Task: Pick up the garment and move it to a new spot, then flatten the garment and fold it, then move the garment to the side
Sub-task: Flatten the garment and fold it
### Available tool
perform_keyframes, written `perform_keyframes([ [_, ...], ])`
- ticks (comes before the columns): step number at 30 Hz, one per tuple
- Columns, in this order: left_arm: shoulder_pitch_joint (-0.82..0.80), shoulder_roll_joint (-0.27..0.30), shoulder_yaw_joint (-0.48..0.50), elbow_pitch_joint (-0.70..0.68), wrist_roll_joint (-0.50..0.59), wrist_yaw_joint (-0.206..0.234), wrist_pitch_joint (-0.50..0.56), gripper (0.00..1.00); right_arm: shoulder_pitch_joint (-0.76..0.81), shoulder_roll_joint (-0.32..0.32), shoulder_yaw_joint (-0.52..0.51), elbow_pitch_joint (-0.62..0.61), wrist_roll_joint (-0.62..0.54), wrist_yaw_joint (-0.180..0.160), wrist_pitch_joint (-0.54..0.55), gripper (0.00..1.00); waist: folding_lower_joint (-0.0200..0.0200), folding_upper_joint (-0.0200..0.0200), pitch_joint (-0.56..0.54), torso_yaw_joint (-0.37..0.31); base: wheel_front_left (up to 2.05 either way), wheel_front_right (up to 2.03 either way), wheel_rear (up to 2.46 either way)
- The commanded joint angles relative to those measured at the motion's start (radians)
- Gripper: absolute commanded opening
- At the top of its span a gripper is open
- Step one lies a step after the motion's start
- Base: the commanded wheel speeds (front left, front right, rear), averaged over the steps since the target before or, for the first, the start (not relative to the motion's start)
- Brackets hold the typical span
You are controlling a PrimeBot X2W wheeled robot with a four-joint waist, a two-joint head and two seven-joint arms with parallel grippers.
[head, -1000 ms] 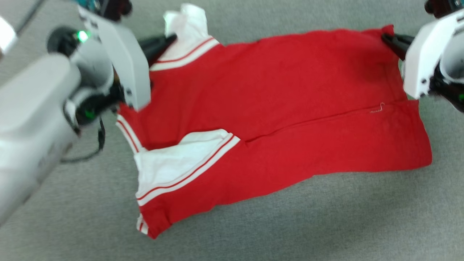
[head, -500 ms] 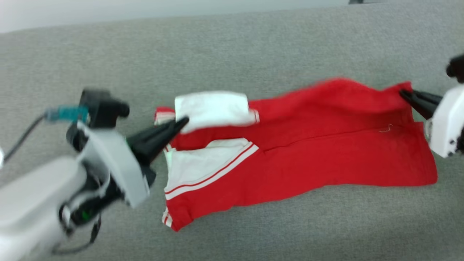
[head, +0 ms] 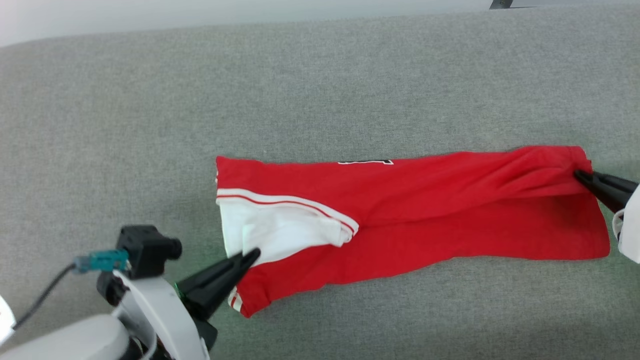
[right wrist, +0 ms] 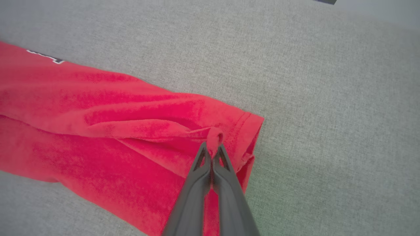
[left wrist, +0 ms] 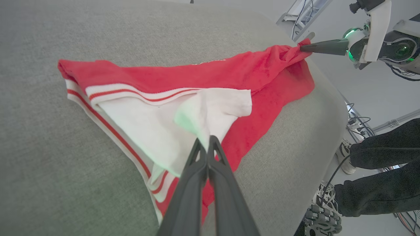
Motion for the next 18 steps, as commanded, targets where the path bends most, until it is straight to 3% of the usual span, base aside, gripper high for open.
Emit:
perform_keyframes([
  [1,0.016,-0.009,-0.001,0.002,-0.001,0.006,-0.007,0.00,0.016,0.002,-0.016,-0.005,-0.011,-0.001,0.003,0.00,0.0000,0.0000,0.003,0.001,0.00,0.00,0.00],
  [10,0.047,-0.081,-0.027,0.134,0.106,0.040,0.045,0.00,0.105,0.060,-0.112,0.026,-0.073,-0.001,0.049,0.00,0.0000,0.0000,0.021,0.009,0.00,0.00,0.00],
  [18,0.044,-0.154,-0.032,0.277,0.122,-0.009,0.046,0.00,0.126,0.134,-0.160,0.070,-0.131,-0.001,0.064,0.00,0.0000,0.0000,0.040,0.006,0.00,0.00,0.00],
])
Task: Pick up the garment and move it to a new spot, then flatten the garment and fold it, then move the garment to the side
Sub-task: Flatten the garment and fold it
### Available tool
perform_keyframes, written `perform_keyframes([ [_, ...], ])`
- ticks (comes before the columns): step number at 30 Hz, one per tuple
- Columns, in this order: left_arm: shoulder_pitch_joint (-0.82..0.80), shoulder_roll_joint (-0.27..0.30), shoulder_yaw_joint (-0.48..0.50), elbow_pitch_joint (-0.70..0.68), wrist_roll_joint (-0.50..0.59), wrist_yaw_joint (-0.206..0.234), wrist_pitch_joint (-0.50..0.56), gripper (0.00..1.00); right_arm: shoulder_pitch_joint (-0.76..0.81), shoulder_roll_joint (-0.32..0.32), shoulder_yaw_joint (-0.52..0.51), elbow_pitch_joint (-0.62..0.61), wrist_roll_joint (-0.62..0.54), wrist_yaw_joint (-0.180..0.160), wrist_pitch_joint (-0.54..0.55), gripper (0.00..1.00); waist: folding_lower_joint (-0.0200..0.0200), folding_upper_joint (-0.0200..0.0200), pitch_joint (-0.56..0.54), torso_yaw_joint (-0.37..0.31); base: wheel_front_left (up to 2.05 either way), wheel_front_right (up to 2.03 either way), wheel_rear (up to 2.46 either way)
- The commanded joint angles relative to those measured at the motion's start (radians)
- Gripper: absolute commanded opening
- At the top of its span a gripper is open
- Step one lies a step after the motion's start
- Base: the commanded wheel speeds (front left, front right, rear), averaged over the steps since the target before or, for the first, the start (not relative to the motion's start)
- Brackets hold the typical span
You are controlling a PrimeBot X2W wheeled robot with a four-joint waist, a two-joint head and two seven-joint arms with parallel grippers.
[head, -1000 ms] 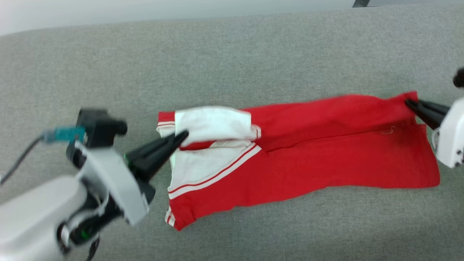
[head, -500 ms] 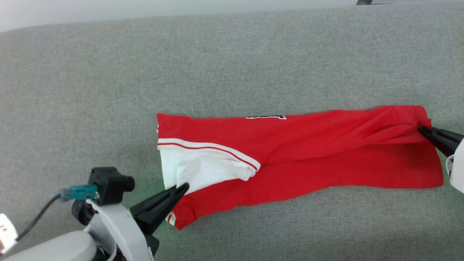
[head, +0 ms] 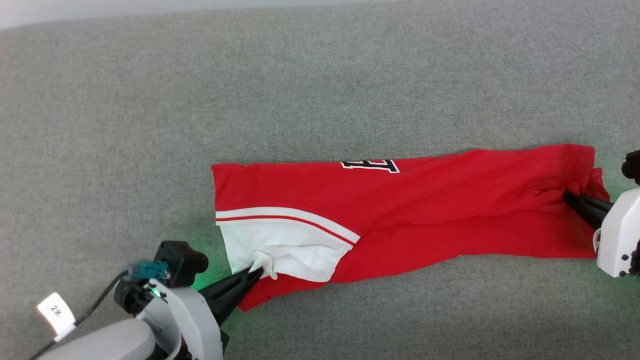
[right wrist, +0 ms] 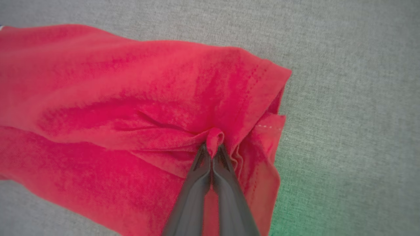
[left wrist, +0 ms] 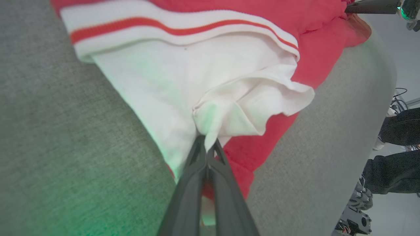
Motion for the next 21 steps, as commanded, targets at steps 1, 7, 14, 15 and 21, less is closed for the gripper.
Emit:
perform_keyframes([
  [1,-0.003,-0.008,-0.001,0.023,0.005,-0.004,-0.003,0.00,0.011,0.011,-0.008,0.004,-0.010,-0.001,0.002,0.00,0.0000,-0.0001,0.002,-0.001,0.00,0.00,0.00],
  [7,-0.014,-0.039,0.027,0.069,-0.010,-0.036,-0.044,0.44,0.015,0.045,-0.041,0.005,-0.031,-0.001,-0.016,0.62,0.0000,-0.0001,-0.006,-0.003,0.00,0.00,0.00],
  [14,0.020,-0.037,0.091,0.044,-0.054,-0.061,-0.091,1.00,0.040,0.048,-0.081,-0.008,-0.006,-0.001,0.007,1.00,0.0000,-0.0001,-0.060,0.002,0.00,0.00,0.00],
  [15,0.027,-0.035,0.103,0.039,-0.064,-0.061,-0.094,1.00,0.046,0.045,-0.088,-0.006,-0.003,-0.001,0.008,1.00,0.0000,-0.0001,-0.072,0.004,0.00,0.00,0.00],
  [21,0.078,-0.040,0.194,0.044,-0.070,-0.001,-0.106,1.00,0.083,0.036,-0.142,0.015,0.016,-0.001,0.028,1.00,0.0000,-0.0001,-0.134,0.033,0.00,0.00,0.00],
])
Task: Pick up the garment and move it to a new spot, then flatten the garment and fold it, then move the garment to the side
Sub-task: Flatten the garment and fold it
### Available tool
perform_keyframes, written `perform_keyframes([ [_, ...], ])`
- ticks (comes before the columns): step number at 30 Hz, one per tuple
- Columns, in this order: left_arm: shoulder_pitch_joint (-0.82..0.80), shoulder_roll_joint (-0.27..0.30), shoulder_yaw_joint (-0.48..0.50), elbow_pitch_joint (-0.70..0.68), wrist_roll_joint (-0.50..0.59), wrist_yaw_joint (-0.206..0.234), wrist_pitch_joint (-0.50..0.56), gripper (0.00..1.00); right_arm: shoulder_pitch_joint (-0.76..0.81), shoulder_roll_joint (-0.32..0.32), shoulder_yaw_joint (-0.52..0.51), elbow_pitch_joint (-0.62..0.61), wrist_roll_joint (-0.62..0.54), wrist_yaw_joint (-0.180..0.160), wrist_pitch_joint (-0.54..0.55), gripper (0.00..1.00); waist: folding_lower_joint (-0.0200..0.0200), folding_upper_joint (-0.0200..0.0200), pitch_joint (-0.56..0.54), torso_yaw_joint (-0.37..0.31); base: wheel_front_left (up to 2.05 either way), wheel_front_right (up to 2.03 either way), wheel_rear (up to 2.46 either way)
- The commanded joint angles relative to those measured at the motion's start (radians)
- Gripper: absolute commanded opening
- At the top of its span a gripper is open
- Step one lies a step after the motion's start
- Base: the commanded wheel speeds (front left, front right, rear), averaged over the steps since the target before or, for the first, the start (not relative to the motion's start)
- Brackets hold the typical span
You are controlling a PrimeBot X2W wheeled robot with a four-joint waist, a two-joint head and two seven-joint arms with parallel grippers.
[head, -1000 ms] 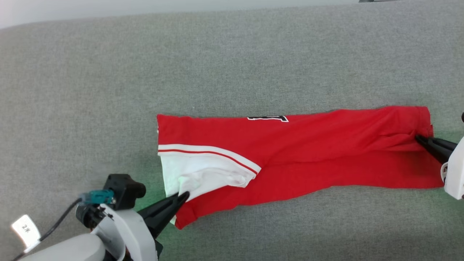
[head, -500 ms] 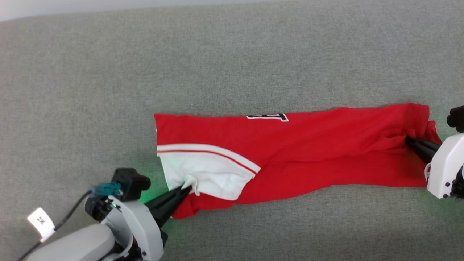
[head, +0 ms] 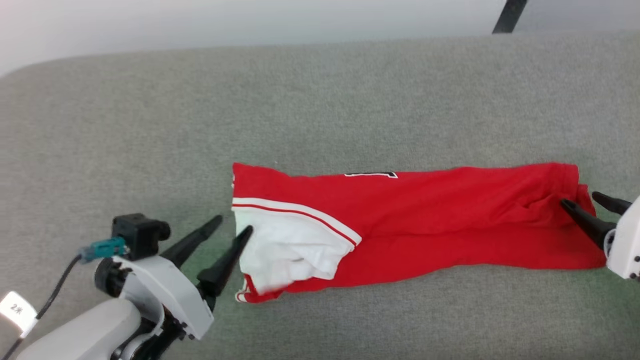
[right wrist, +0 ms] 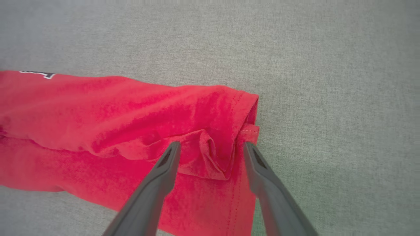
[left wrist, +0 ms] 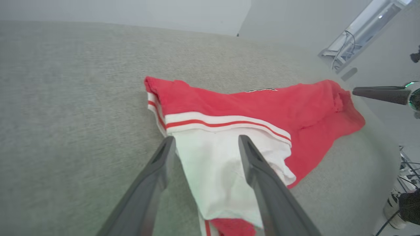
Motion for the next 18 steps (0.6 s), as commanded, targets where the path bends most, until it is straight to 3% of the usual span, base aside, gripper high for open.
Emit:
perform_keyframes([
  [1,0.031,-0.013,0.027,0.008,0.006,0.019,-0.004,1.00,0.025,-0.009,-0.016,0.014,-0.001,-0.001,0.006,1.00,0.0000,0.0000,-0.039,0.028,0.00,0.00,0.00],
  [9,0.193,-0.100,0.267,0.067,0.108,0.057,-0.003,1.00,0.083,-0.007,-0.068,0.062,-0.008,-0.001,0.023,1.00,0.0000,0.0000,-0.077,0.070,0.00,0.00,0.00],
  [14,0.293,-0.164,0.450,0.105,0.229,0.035,-0.003,1.00,0.110,-0.005,-0.105,0.081,-0.001,-0.001,0.041,1.00,0.0000,0.0000,-0.095,0.091,0.00,0.00,0.00],
  [18,0.320,-0.194,0.541,0.114,0.372,0.029,-0.003,1.00,0.116,-0.001,-0.135,0.101,0.003,-0.001,0.078,1.00,0.0000,0.0000,-0.101,0.096,0.00,0.00,0.00],
])
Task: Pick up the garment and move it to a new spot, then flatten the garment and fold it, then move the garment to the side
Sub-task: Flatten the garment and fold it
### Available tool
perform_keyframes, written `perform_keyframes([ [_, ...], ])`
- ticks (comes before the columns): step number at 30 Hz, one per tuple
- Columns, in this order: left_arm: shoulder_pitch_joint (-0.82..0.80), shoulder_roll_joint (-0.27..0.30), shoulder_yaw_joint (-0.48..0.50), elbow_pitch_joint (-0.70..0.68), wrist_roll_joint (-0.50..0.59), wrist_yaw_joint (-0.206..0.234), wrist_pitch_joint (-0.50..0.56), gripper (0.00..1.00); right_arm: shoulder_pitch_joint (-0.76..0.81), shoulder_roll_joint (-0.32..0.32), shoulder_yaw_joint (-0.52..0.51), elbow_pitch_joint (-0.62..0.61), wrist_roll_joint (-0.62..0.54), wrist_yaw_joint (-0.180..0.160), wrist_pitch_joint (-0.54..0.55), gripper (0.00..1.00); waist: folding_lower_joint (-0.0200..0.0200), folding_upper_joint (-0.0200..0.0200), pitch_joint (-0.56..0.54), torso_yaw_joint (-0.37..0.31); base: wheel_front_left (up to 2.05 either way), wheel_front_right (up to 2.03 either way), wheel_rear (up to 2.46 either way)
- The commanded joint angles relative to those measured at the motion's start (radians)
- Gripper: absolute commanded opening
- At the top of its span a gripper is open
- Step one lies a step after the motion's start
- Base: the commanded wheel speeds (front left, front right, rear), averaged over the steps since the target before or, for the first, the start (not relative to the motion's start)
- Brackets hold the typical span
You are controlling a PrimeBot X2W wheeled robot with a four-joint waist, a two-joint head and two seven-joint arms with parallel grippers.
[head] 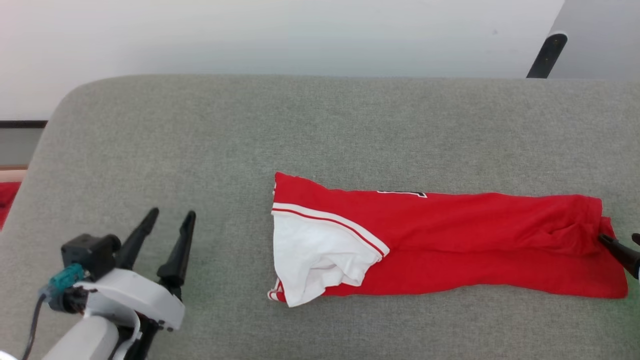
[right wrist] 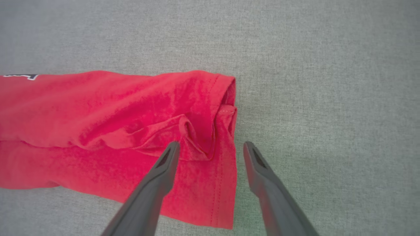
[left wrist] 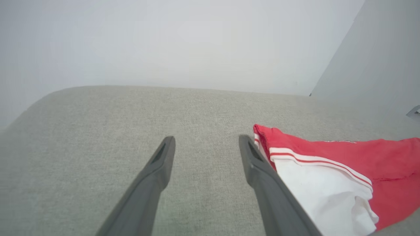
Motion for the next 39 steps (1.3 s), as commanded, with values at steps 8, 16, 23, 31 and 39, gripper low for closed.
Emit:
perform_keyframes([
  [8,0.021,-0.056,0.122,-0.021,0.177,-0.025,-0.001,1.00,-0.031,0.043,-0.059,0.068,0.003,-0.001,0.076,1.00,0.0000,0.0000,-0.005,-0.005,0.00,0.00,0.00],
  [16,0.033,-0.119,0.178,0.045,0.191,-0.064,-0.001,1.00,-0.074,0.108,-0.094,0.167,-0.016,-0.001,0.097,1.00,0.0000,0.0000,0.016,-0.005,0.00,0.00,0.00],
  [23,0.013,-0.153,0.218,0.096,0.224,-0.091,-0.001,1.00,-0.097,0.132,-0.092,0.239,-0.035,-0.001,0.106,1.00,0.0000,0.0000,0.037,0.013,0.00,0.00,0.00],
  [31,0.010,-0.174,0.256,0.120,0.258,-0.111,-0.001,1.00,-0.123,0.159,-0.071,0.272,-0.035,-0.001,0.146,1.00,0.0000,0.0000,0.053,0.022,0.00,0.00,0.00],
  [39,0.000,-0.197,0.286,0.126,0.287,-0.129,-0.001,1.00,-0.130,0.164,-0.059,0.307,-0.046,-0.001,0.196,1.00,0.0000,0.0000,0.077,0.028,0.00,0.00,0.00],
])
